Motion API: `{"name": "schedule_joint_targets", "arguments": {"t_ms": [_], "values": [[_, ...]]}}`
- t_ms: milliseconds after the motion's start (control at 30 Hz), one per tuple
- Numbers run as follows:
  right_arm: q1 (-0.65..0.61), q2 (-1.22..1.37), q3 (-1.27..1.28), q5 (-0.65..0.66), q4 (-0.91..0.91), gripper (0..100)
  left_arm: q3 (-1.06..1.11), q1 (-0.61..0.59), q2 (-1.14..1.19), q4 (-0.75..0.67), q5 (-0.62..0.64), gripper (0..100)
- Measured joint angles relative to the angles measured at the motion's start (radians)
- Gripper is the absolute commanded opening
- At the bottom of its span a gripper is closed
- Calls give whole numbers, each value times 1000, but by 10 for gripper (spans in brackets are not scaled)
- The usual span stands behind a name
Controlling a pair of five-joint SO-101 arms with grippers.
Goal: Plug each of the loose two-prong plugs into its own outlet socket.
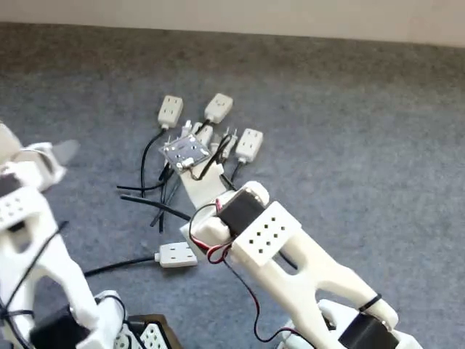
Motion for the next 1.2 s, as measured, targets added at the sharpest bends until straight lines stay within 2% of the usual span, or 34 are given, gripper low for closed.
{"name": "schedule_joint_targets", "arguments": {"t_ms": [233, 400, 600, 833, 1200], "values": [[-48, 8, 63, -48, -104, 6, -157, -239, 175, -100, 0, 410], [-89, 9, 106, -51, -192, 6, -186, -311, 310, -192, 0, 410], [-86, 17, 216, -51, -288, 6, -186, -325, 381, -244, 0, 410], [-15, 17, 222, -51, -302, 6, -186, -325, 384, -249, 0, 410], [-14, 17, 222, -51, -304, 6, -186, -325, 385, -249, 0, 410]]}}
